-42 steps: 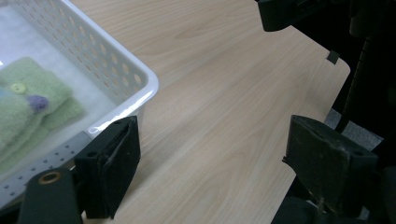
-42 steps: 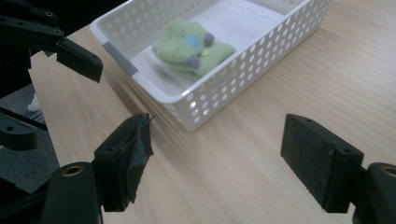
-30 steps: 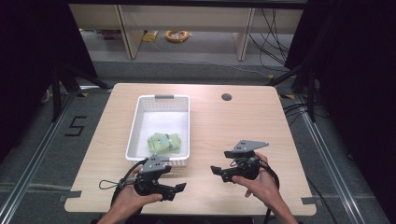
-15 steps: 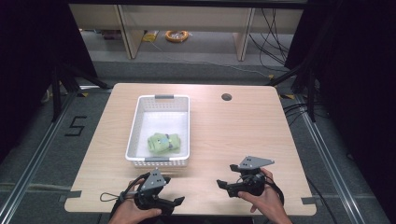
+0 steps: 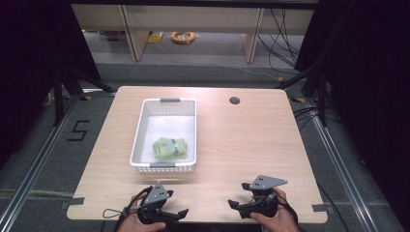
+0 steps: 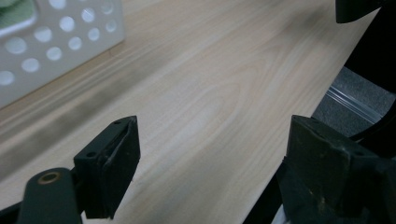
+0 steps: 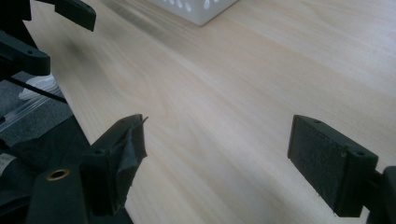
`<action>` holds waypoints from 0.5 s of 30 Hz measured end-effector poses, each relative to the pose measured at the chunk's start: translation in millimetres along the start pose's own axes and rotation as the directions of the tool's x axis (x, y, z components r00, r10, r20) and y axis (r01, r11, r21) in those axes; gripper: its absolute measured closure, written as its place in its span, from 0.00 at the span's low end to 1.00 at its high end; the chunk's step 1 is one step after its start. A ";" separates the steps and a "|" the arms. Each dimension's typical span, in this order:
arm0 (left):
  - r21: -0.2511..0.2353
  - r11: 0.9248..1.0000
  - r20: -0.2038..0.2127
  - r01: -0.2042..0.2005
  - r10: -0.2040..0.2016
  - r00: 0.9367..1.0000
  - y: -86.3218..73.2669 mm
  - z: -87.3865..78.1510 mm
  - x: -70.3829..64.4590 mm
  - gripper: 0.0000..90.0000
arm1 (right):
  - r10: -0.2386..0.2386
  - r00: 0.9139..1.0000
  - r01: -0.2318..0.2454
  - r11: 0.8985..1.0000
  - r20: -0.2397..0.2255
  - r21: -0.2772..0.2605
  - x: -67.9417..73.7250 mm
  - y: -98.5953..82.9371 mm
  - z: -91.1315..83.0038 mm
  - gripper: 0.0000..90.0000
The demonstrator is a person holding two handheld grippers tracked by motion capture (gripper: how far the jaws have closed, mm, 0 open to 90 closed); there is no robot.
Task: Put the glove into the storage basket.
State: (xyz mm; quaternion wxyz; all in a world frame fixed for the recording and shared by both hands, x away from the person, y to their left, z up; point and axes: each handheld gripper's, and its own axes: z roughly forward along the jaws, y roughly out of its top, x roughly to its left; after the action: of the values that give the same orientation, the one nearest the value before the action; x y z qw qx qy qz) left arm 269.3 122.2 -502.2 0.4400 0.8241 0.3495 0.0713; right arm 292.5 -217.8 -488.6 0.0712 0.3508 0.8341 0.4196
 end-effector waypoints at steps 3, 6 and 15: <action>-0.016 0.999 0.000 -0.029 0.029 1.000 1.1 -0.5 -1.0 0.19 | -0.001 1.000 0.001 1.000 0.005 0.003 2.6 -6.6 -2.2 0.22; 0.001 0.999 -0.004 -0.037 0.037 0.999 1.4 -0.8 1.6 0.19 | -0.002 1.000 0.002 1.000 0.005 0.019 3.2 -7.6 -2.3 0.21; 0.010 0.999 -0.008 -0.051 0.051 0.999 1.3 -0.5 2.3 0.19 | -0.022 1.000 0.022 0.999 0.002 0.036 4.0 -8.2 2.0 0.21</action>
State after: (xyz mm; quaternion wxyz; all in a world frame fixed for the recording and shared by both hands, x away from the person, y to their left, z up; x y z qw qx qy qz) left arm 271.5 123.5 -501.4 0.4324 0.8347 0.3304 0.0843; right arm 286.1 -217.1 -495.3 0.0703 0.3433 0.8454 0.4032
